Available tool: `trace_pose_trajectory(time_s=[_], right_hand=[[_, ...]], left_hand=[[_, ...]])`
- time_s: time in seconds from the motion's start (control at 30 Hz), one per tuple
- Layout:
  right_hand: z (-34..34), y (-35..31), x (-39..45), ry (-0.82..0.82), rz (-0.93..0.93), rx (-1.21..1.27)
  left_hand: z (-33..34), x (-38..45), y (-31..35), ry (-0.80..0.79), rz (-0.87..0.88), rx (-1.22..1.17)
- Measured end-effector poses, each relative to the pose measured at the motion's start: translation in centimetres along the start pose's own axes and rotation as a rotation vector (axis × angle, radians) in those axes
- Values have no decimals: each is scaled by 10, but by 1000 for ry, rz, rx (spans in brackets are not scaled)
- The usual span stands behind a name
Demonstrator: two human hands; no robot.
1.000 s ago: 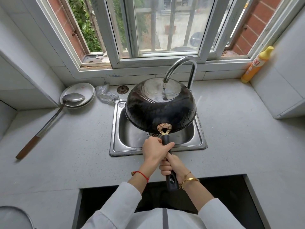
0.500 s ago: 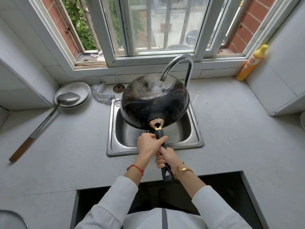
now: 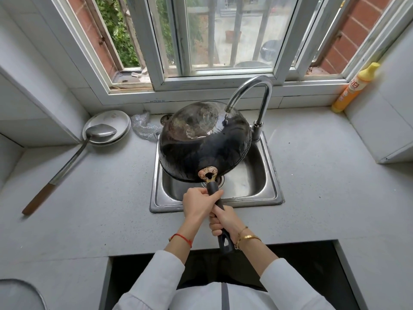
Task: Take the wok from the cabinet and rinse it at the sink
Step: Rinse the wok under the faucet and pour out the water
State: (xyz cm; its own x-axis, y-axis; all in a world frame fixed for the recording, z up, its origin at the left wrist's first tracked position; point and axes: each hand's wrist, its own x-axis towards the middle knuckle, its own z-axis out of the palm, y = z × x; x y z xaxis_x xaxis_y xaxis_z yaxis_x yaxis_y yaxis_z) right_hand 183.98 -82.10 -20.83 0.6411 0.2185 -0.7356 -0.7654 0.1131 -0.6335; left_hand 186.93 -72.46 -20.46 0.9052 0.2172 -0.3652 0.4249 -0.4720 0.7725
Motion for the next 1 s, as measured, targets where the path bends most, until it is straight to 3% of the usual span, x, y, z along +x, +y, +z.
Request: trace_pose_trajectory(time_s=[1.0], right_hand=[[10,23,-18,224,-85,-304]], left_hand=[[7,-26,-30,-135,-212,-517]])
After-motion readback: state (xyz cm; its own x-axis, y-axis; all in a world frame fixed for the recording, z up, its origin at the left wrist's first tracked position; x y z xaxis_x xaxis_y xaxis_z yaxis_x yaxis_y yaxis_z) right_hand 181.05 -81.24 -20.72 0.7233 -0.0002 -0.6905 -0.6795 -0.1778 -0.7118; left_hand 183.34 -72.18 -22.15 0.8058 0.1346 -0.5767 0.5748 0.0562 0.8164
